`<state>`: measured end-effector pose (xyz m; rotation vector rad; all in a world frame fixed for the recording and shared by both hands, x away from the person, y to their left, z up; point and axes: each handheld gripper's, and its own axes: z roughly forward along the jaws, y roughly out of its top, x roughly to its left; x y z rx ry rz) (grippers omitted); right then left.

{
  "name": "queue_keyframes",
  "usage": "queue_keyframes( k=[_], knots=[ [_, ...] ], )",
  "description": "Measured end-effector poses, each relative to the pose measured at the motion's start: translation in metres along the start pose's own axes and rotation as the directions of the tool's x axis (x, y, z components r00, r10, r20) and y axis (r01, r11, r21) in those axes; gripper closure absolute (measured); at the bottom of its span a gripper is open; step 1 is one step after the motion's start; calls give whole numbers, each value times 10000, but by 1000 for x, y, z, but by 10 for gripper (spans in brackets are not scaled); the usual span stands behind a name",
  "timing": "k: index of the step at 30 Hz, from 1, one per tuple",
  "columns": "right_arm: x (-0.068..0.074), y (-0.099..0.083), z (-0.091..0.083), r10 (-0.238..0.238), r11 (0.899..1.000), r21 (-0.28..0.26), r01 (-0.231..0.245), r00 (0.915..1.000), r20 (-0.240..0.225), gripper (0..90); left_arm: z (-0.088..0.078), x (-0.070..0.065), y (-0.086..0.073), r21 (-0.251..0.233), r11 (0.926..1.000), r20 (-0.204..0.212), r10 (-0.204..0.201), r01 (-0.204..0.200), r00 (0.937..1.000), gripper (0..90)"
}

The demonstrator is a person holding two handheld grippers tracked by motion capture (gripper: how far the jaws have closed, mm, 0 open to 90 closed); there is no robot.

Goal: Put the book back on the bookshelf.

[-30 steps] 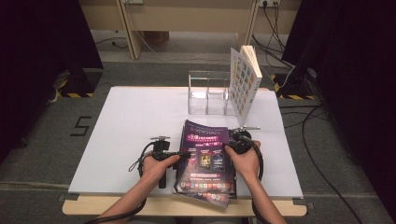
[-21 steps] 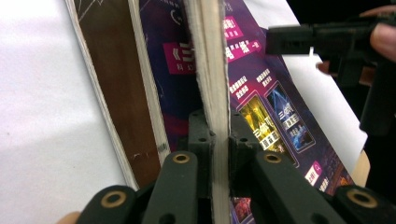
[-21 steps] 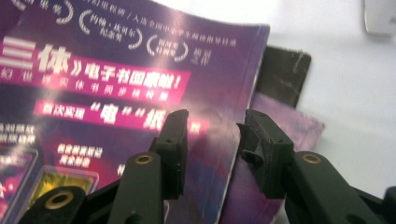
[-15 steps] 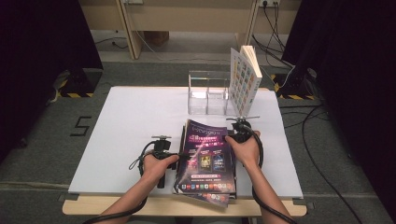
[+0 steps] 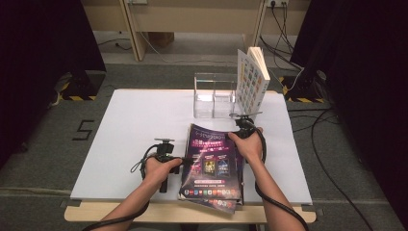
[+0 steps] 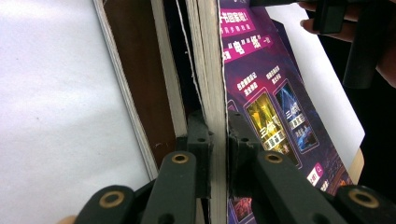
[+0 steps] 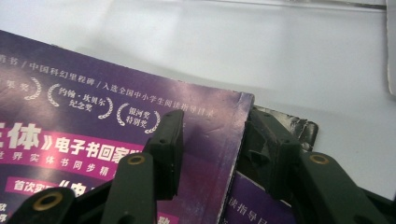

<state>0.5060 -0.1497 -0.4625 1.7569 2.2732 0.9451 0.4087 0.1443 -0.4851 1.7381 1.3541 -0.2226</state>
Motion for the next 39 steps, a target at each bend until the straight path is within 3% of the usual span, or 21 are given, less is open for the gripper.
queue_keyframes(
  k=[19, 21, 22, 29, 39],
  knots=[
    [-9, 10, 11, 677, 9977, -3, -678, 9960, -587, 535, 1, 4, 3, 260, 9997, 6, -2, 2, 10000, 795],
    [-8, 10, 10, 745, 9972, 35, -744, 9956, -561, 545, 1, 4, 2, 245, 9997, 10, -11, 10, 10000, 794],
    [-9, 10, 10, 481, 9987, -125, -489, 9972, -564, 552, 1, 4, 2, 238, 9997, 8, -11, 11, 10000, 794],
    [-5, 7, 2, 717, 9974, -1, -717, 9964, -449, 608, 1, 2, 2, 216, 9997, -89, 67, -65, 9999, 796],
    [-12, 6, 3, 1060, 9944, 145, -1051, 9904, -888, 638, 1, 2, 3, 296, 9995, -103, 105, -102, 9999, 796]
  ],
)
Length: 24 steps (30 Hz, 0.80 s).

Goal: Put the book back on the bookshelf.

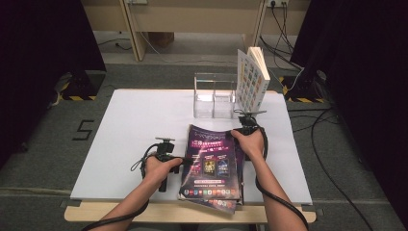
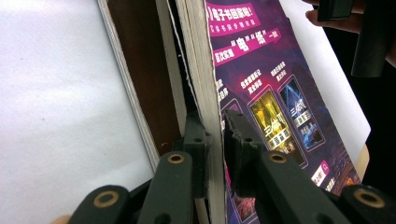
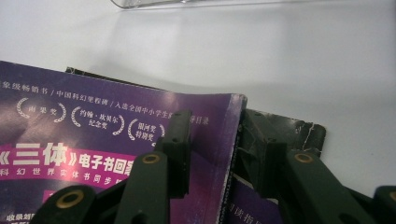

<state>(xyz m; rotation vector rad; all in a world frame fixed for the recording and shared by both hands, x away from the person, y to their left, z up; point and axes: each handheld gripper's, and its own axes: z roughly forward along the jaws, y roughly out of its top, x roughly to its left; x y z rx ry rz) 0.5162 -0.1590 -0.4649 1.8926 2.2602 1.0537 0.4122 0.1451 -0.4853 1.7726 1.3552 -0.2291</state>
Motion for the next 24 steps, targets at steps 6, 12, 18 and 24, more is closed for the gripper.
queue_keyframes(
  k=[6, 12, 18, 24],
  knots=[
    [-1, 0, 5, 361, 9993, 78, -359, 9991, -235, 595, 0, 1, 0, -21, 10000, -22, -22, 22, 10000, 797],
    [0, 2, 9, 441, 9990, -91, -444, 9985, -324, 613, -1, 1, 1, -34, 10000, -62, -29, 29, 10000, 796],
    [1, 5, 1, 157, 9995, -250, -167, 9991, -383, 736, -1, 2, 2, 93, 9999, -18, -60, 61, 10000, 798],
    [5, 6, -6, 255, 9989, -374, -281, 9973, -693, 745, -2, 2, 2, 70, 10000, -59, -50, 50, 10000, 799]
  ],
)
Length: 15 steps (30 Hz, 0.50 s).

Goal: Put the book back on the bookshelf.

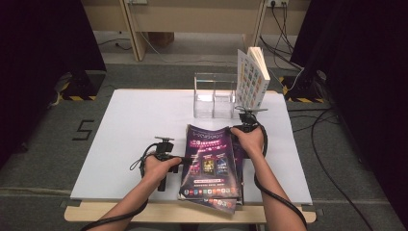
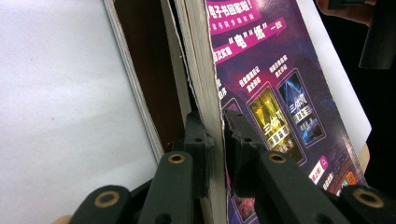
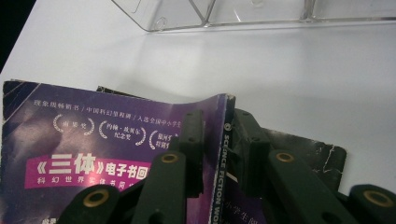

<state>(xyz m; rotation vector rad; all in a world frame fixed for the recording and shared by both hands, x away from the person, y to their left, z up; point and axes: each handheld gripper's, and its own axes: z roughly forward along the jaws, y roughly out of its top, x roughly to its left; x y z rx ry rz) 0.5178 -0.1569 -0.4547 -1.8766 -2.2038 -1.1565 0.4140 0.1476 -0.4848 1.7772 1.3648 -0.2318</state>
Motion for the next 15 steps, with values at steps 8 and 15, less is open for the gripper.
queue_keyframes(
  k=[8, 15],
  knots=[
    [-1, -4, 6, -25, 9993, 382, 33, 9998, -204, 712, 0, 0, 0, 27, 10000, 3, 11, -11, 10000, 798],
    [5, -1, 0, 49, 9997, 239, -37, 9987, -504, 817, -2, 2, -1, -58, 10000, -10, -6, 6, 10000, 776]
  ],
)
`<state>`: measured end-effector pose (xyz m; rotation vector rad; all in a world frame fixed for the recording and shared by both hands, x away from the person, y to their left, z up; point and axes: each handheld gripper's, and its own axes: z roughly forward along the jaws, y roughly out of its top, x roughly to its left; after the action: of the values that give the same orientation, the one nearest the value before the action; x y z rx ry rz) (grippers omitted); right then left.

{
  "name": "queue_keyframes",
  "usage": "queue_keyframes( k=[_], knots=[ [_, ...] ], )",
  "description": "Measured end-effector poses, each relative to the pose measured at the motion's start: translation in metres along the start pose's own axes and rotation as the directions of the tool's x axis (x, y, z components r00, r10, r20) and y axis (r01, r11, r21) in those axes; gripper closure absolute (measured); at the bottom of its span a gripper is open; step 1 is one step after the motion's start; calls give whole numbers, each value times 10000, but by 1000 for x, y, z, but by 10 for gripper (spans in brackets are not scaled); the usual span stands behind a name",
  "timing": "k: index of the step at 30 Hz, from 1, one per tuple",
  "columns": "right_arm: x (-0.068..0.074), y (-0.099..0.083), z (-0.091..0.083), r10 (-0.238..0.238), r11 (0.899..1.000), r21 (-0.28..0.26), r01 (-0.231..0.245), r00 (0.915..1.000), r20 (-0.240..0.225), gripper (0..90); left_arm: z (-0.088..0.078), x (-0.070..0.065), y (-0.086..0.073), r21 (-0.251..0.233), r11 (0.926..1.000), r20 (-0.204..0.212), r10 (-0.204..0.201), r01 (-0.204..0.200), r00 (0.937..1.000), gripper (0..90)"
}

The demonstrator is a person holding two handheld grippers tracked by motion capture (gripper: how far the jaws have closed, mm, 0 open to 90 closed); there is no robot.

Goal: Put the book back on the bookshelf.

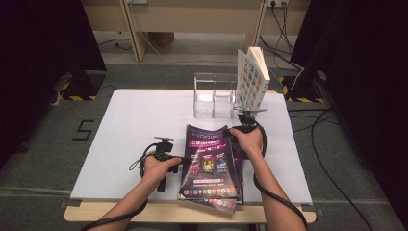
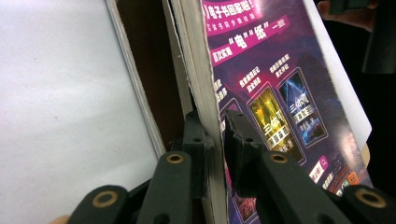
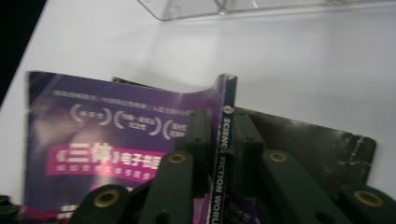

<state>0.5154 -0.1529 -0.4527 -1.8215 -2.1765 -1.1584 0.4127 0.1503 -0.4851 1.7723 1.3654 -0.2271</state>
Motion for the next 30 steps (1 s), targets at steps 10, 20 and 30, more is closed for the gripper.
queue_keyframes(
  k=[10, 20, 30],
  knots=[
    [15, 2, -22, -50, 9977, -675, 19, 9989, -459, 843, -21, 2, -8, -903, 9935, -709, 627, -690, 9955, 539],
    [25, 4, -40, -511, 9909, -1256, 491, 9986, -133, 845, -58, 8, -13, -1697, 9739, -1585, 1239, -1506, 9796, 429],
    [29, 4, -62, -741, 9780, -1938, 767, 9970, 207, 845, -79, 26, -32, -2127, 9636, -2301, 1115, -1617, 9668, 415]
  ],
)
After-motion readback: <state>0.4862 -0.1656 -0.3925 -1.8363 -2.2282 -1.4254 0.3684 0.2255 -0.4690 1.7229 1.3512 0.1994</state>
